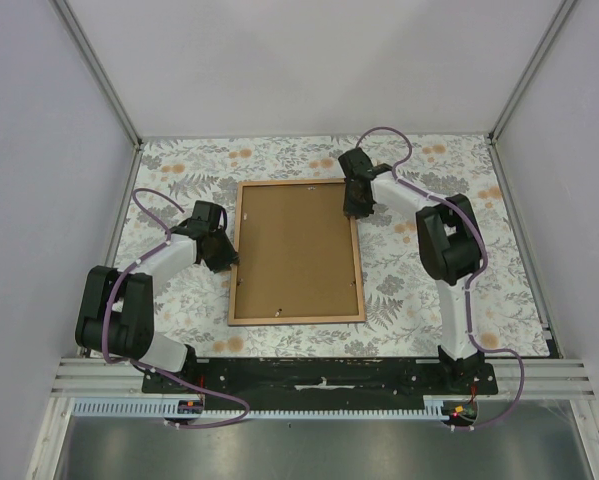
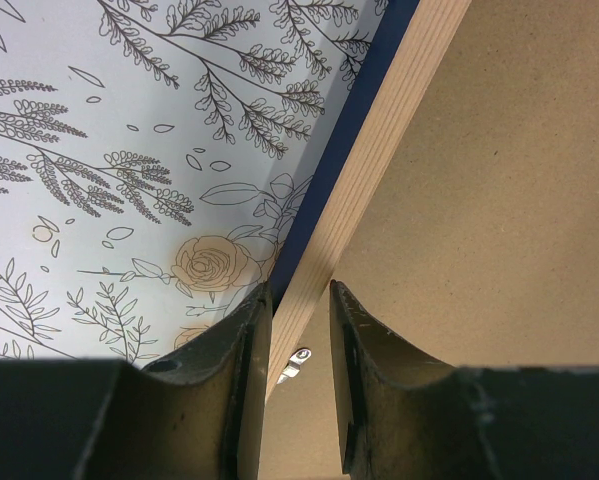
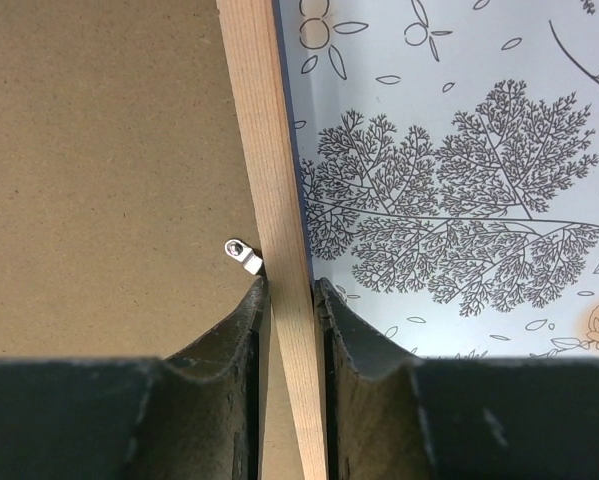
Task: Put the photo into the frame
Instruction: Press the fastener onto the backboard.
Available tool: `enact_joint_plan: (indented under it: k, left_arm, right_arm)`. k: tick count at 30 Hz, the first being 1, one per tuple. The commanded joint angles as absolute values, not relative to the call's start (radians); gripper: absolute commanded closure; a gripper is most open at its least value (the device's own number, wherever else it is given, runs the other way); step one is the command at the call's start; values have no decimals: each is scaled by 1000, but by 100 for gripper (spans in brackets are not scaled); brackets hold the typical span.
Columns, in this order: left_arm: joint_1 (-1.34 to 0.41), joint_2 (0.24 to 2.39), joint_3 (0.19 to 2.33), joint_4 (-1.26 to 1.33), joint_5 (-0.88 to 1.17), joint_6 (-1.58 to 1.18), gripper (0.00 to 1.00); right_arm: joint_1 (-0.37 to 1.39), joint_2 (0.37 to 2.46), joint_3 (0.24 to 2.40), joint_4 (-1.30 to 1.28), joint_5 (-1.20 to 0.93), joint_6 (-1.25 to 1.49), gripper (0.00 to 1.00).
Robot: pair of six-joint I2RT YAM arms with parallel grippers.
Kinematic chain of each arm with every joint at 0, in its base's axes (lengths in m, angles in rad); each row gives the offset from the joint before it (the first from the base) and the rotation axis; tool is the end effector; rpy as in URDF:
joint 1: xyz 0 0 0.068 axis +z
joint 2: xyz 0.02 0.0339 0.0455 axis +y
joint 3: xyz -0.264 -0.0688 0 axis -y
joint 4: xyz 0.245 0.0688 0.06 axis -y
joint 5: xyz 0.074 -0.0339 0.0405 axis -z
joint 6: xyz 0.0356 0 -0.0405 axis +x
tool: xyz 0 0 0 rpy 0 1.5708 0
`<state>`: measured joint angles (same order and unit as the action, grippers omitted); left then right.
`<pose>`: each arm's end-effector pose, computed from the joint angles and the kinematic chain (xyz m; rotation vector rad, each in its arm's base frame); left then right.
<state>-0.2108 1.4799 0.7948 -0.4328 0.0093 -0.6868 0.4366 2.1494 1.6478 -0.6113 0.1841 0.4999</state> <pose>0.2656 -0.0572 0.1693 -0.6393 2.6474 -0.2837 0.4162 0.1870 0.1716 0.1409 2.6482 0.0604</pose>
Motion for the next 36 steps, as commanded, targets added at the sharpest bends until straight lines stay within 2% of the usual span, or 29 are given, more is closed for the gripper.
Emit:
enact_joint_plan:
  k: [1,22,31,36]
  left_arm:
    - [-210,1482,788,-416,26,-669,64]
    - [-210,1470,773,-416,34,-669,64]
    - [-210,1471,769,-417,38,-669,64]
    - [-212,1471,767,-416,40,-669,64]
  right_arm:
    - [443,2206,1692,-669,216,574,72]
    - [434,2269,1753,-744,270,759,68]
    - [433,2292,1776,-747,247,776,59]
    - [430,2283,1766,-750,273,769,59]
